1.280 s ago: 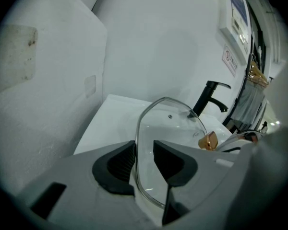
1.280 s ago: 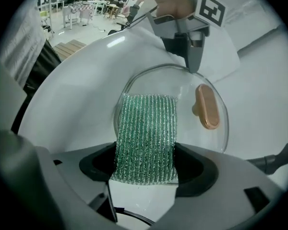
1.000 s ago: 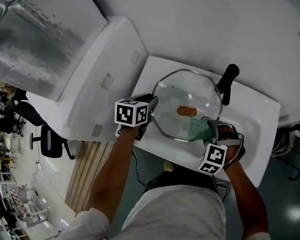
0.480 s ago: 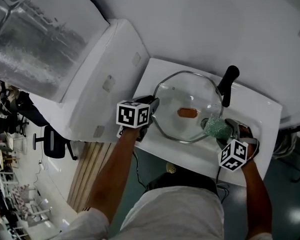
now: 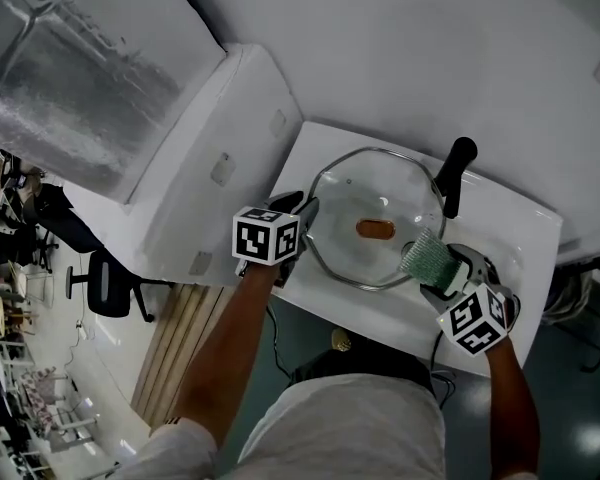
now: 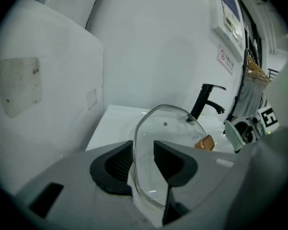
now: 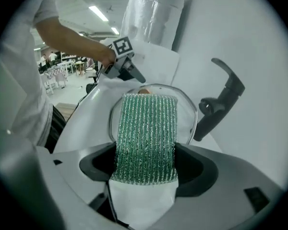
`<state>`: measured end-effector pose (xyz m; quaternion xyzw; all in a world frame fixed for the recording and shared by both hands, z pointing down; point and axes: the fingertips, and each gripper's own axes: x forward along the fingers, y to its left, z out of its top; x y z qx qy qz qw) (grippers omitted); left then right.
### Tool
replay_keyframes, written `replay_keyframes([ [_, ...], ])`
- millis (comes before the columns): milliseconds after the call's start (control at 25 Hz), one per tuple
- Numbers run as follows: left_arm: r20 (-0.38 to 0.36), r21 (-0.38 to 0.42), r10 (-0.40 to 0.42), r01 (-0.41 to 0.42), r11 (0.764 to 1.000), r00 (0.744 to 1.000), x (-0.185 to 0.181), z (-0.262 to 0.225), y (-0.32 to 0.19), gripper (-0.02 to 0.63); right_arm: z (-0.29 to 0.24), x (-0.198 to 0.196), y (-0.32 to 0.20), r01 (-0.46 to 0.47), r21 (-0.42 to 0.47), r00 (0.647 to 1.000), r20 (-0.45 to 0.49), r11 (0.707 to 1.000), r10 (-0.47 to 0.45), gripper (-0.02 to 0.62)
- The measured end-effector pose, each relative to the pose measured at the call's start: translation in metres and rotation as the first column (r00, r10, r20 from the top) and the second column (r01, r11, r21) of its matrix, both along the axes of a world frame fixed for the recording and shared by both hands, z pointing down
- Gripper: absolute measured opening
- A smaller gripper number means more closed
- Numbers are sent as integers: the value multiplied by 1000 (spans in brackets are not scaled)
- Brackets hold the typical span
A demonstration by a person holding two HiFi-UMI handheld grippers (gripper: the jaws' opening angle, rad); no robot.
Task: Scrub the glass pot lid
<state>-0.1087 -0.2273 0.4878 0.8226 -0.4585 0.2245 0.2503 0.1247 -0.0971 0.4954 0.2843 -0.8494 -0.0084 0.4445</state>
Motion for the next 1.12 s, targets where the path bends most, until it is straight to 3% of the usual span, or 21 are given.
replay_keyframes([
  [280,-62,156,-11,20,987,998,2,-53,13,133,-57,-41,-5,-21,11,977,214,1000,18,348],
  [600,-164,347,62,-1,938,985,24,-128,47,129,-126,-78,-23,-50,73,915,402,996,16,348],
  [800,-218,479,120,-1,878,968,38,-180,70,93,-168,-102,-27,-63,106,843,538,992,-4,348],
  [1120,-218,668,135,47,743,966,34,-244,99,34,-225,-125,-27,-91,158,689,723,983,-52,348],
])
